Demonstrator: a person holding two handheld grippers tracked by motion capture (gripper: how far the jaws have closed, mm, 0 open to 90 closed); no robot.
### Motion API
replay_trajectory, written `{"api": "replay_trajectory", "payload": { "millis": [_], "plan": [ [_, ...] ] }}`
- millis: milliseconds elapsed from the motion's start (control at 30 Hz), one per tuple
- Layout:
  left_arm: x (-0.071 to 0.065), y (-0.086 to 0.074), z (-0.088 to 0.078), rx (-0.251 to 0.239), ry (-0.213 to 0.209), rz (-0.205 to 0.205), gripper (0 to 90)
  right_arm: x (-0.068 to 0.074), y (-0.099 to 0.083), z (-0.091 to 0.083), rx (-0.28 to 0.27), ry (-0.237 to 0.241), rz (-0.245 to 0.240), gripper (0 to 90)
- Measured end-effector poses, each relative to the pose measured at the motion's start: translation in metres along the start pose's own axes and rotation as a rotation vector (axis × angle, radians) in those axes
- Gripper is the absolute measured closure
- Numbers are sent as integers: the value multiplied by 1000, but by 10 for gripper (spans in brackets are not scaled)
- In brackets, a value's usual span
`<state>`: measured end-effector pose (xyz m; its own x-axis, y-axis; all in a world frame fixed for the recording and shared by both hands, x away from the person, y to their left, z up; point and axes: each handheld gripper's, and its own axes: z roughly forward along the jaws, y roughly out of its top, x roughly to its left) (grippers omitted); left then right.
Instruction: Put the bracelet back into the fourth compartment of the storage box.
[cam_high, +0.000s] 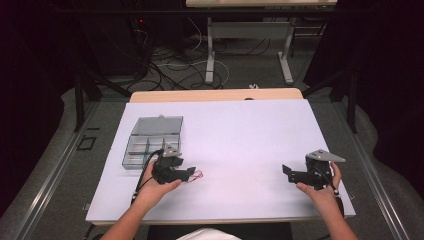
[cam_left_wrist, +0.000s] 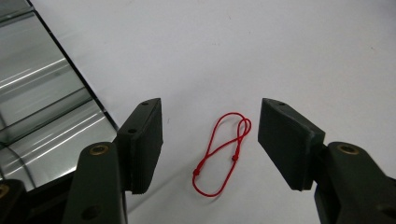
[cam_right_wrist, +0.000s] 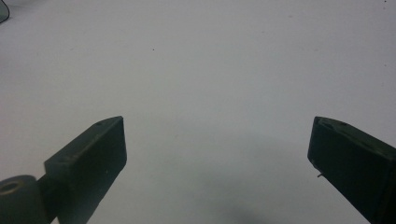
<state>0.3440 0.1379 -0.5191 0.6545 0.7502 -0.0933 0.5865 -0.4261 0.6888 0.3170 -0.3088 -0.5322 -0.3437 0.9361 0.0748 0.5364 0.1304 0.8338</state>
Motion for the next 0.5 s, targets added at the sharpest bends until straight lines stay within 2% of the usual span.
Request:
{"api": "replay_trajectory", "payload": {
  "millis": [233, 367, 400, 433, 500],
  "plan": [
    [-5, -2, 10, 27, -5, 22, 436, 0, 0, 0, 1, 1, 0, 47],
    [-7, -4, 15, 34, -6, 24, 443, 0, 0, 0, 1, 1, 1, 48],
    [-8, -4, 16, 37, -9, 14, 443, 0, 0, 0, 1, 1, 1, 48],
    [-8, -5, 17, 38, -6, 26, 443, 0, 0, 0, 2, 1, 1, 49],
    [-9, -5, 19, 42, -9, 26, 447, 0, 0, 0, 8, 6, 5, 50]
  ]
}}
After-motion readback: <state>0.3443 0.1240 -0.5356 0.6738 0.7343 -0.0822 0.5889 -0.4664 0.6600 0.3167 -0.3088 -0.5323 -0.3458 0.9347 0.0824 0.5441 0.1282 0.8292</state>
